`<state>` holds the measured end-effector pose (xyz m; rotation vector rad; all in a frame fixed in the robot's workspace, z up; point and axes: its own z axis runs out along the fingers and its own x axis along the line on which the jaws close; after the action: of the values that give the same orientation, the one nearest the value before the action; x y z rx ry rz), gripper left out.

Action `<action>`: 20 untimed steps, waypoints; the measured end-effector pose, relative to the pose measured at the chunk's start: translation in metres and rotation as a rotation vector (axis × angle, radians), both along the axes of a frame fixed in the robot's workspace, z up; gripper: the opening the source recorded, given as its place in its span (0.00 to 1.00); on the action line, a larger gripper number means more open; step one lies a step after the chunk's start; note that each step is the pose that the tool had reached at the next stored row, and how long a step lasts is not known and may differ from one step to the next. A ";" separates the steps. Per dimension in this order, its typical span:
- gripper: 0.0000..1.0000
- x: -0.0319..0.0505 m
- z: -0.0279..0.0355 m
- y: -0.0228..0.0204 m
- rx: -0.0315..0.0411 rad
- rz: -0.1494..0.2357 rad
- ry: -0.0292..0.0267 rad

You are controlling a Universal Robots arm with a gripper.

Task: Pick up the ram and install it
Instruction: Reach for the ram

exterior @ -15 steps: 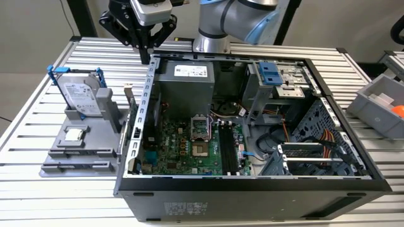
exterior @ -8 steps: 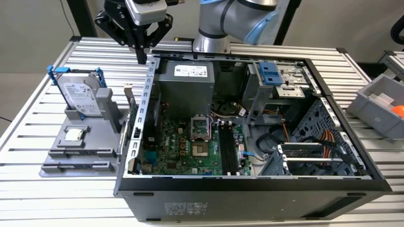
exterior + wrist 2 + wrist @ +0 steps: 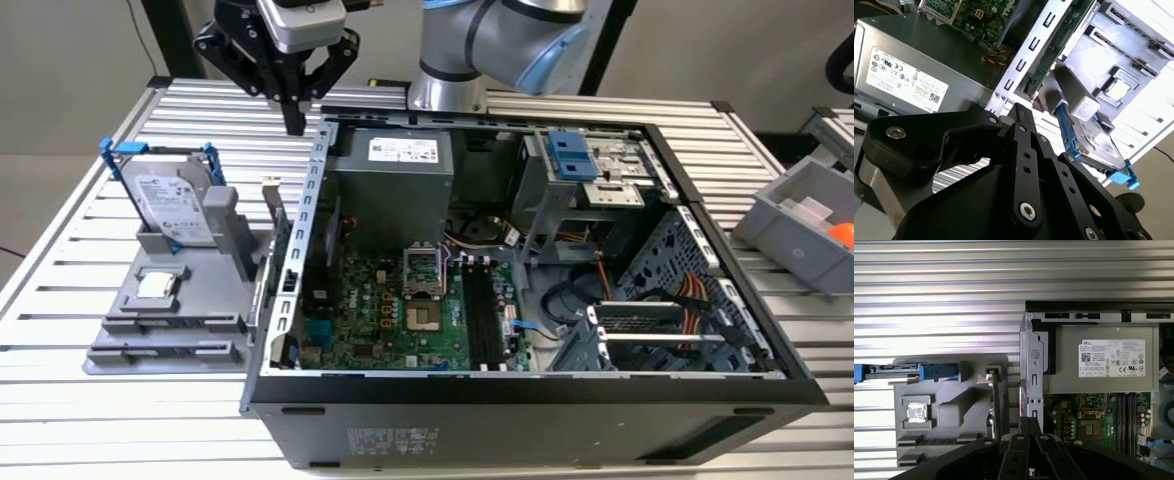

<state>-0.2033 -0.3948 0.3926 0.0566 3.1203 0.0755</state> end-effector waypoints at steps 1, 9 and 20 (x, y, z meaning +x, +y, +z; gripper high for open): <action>0.00 -0.0005 0.0000 0.0000 0.0000 0.001 0.0000; 0.00 -0.0057 0.0000 0.0002 0.0001 0.004 0.0000; 0.00 -0.0127 0.0000 0.0005 0.0000 0.007 0.0000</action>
<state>-0.2159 -0.3943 0.3926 0.0454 3.1206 0.0757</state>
